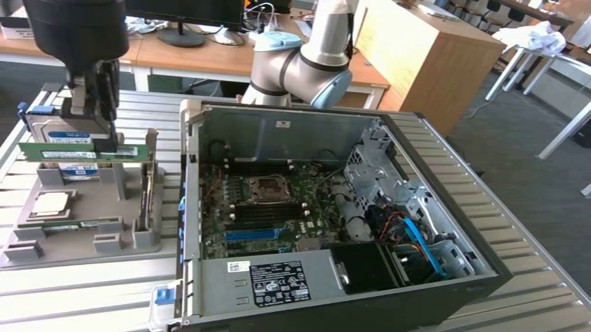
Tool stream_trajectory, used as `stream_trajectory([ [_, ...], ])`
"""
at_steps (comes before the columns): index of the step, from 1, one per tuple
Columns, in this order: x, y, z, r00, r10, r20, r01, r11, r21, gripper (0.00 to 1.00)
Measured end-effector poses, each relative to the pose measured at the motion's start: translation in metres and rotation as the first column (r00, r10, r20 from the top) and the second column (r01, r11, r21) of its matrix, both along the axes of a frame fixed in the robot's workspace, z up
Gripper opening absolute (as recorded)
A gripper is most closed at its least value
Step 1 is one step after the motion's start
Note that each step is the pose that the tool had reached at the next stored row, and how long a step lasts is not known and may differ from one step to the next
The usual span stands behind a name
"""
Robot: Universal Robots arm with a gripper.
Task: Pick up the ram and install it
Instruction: 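Pick up the ram and move it above insertion slot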
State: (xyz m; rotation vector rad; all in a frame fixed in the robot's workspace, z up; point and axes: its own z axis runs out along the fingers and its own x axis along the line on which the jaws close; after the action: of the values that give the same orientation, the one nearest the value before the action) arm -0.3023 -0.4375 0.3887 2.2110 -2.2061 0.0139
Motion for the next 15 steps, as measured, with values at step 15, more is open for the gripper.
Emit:
stream_trajectory([
  [15,0.029,0.0000,0.0000,1.0000,0.000,-0.0002,0.000,1.0000,0.0000,0.12],
])
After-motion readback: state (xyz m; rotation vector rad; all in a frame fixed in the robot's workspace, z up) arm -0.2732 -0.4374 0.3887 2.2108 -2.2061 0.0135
